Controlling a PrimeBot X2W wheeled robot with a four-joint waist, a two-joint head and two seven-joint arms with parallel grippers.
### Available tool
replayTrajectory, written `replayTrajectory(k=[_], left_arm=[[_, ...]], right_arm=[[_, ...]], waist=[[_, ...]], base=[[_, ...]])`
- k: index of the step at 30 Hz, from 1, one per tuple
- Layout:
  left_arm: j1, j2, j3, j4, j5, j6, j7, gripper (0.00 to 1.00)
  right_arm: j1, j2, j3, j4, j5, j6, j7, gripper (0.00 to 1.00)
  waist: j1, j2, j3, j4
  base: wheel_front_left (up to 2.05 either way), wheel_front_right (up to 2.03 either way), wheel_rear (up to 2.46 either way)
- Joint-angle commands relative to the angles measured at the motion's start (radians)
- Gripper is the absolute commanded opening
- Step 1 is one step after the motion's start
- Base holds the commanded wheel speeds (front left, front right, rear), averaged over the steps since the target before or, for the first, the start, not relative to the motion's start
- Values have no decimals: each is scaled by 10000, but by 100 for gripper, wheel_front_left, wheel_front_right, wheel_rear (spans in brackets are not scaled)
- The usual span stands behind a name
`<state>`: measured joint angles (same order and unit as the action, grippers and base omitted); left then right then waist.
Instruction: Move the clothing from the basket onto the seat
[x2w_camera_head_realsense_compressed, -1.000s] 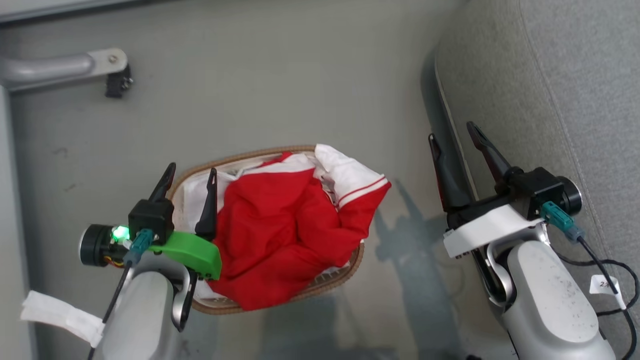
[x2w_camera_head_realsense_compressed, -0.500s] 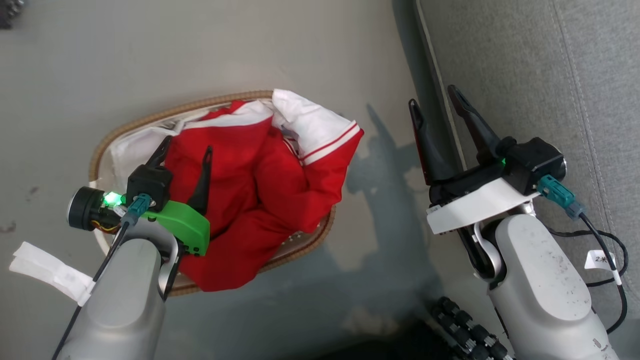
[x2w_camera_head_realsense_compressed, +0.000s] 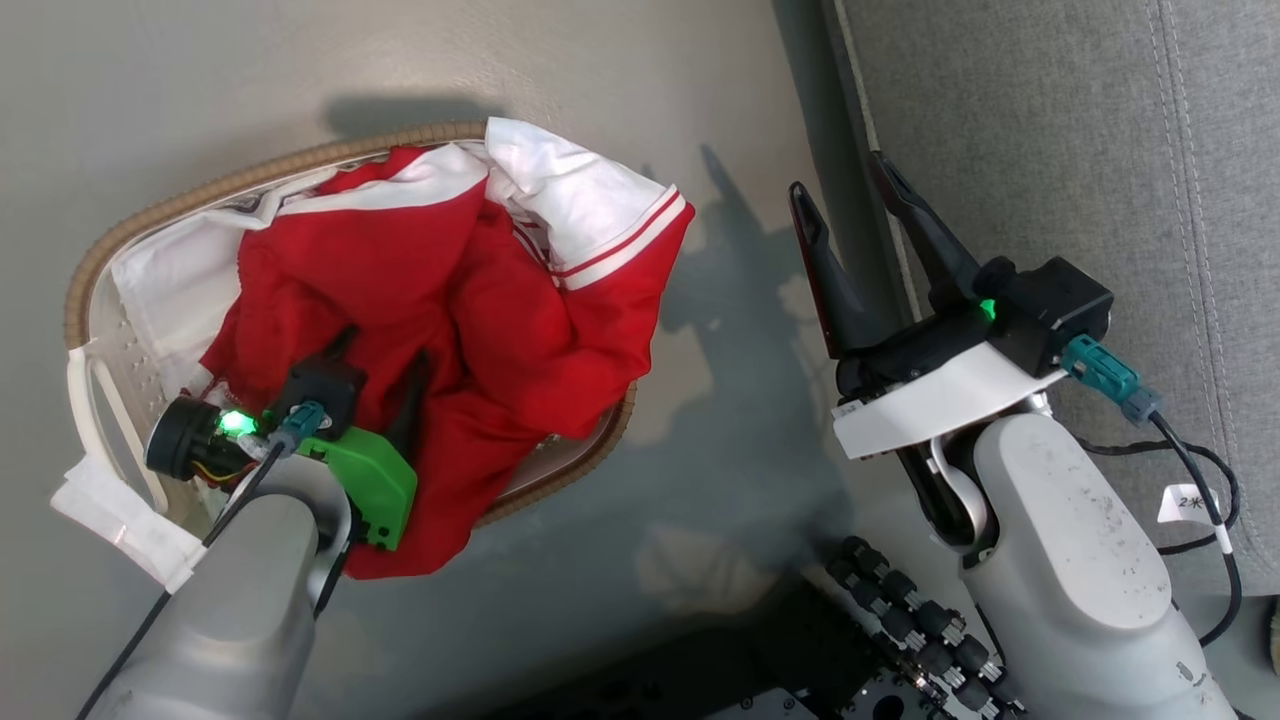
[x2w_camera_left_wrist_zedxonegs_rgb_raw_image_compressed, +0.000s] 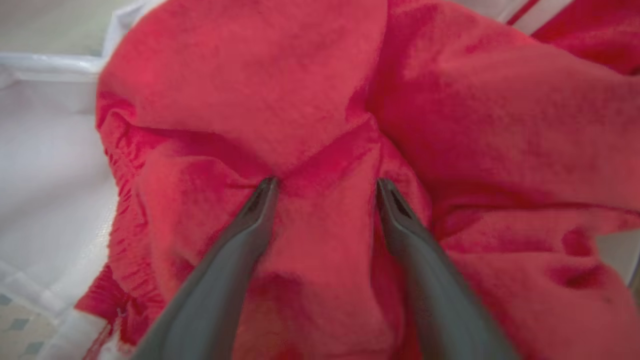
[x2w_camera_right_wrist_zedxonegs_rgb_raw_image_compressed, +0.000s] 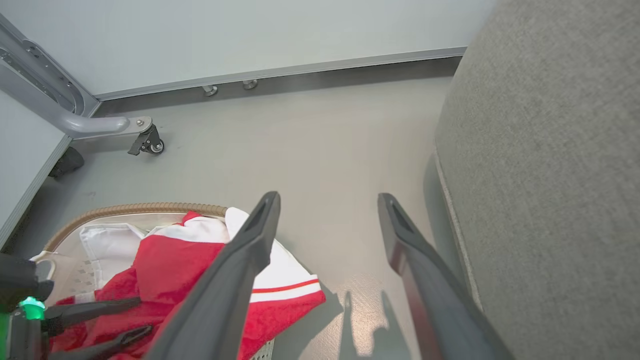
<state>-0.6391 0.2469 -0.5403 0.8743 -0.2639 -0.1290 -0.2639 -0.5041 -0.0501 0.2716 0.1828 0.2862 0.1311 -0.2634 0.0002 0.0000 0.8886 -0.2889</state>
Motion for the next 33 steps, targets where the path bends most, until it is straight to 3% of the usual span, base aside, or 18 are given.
replayTrajectory(k=[1,8,10,11,20,33], left_arm=[[-237,184,-116,202,-103,-22,-9,100],[-794,132,-188,1364,-217,-22,-10,100],[-771,63,-347,1555,-289,-22,-9,62],[-762,35,-400,1601,-375,-22,-10,0],[-84,-3,-189,830,-748,-23,-10,0],[2307,-905,1519,-1378,-68,29,-10,0]], right_arm=[[-120,-16,26,-38,79,-6,-21,100],[-191,-16,121,-65,117,-6,-21,100],[-203,-17,159,-24,142,-6,-21,100],[-188,-19,160,13,166,-6,-21,100],[1,-20,101,297,73,-6,-21,100],[994,-26,-89,1122,-474,-6,-21,100]], waist=[[-2,0,83,-31],[-2,0,224,-40],[-2,0,195,-57],[-2,0,145,-53],[-2,0,-924,167],[-2,0,-3822,1065]], base=[[0,0,0],[0,0,0],[0,0,0],[0,0,0],[0,0,0],[0,0,0]])
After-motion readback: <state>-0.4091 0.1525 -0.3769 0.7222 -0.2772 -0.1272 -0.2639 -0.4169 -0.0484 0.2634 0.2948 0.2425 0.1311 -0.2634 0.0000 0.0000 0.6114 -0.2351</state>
